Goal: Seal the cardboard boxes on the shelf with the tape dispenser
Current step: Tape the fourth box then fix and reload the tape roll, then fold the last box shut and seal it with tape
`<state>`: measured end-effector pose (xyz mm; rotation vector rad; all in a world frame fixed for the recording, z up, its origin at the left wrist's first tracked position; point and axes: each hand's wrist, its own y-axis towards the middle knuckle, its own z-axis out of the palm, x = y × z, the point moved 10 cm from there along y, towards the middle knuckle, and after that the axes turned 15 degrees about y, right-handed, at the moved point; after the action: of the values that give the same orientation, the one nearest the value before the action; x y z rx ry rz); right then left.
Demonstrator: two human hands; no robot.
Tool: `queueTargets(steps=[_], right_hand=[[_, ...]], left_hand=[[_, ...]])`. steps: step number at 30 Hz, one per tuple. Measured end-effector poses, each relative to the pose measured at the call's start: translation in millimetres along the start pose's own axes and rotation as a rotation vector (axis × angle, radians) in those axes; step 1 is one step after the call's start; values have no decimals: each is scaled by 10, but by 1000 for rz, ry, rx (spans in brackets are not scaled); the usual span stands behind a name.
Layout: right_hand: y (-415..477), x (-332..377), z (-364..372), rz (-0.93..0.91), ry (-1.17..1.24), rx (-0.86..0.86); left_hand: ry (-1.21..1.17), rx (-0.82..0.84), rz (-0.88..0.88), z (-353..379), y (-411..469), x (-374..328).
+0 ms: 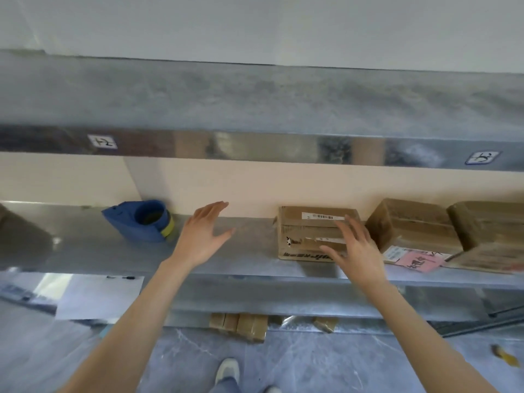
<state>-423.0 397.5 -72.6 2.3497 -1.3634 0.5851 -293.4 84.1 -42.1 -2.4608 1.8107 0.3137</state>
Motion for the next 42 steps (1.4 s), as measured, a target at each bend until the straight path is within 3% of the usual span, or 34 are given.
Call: queueTargets(steps=[6, 12, 17, 25, 34, 42], right_hand=[[420, 1056, 334, -156, 7, 72], [739, 2767, 1195, -353, -24, 223], [616, 4684, 2036, -588, 54, 354], [453, 6941, 3029, -700, 110, 402], [293, 8045, 3592, -706, 207, 535], [146, 8024, 3970, -608, 254, 711]], left_hand=[[155, -236, -108, -535, -301, 674], [388, -390, -245, -1160, -843, 1780], [496, -433, -381, -1695, -1437, 3169], [529, -445, -563, -2502, -2226, 5082], [84, -379, -840, -2522, -2640, 6464], [-252, -214, -797, -2162, -2515, 6741]])
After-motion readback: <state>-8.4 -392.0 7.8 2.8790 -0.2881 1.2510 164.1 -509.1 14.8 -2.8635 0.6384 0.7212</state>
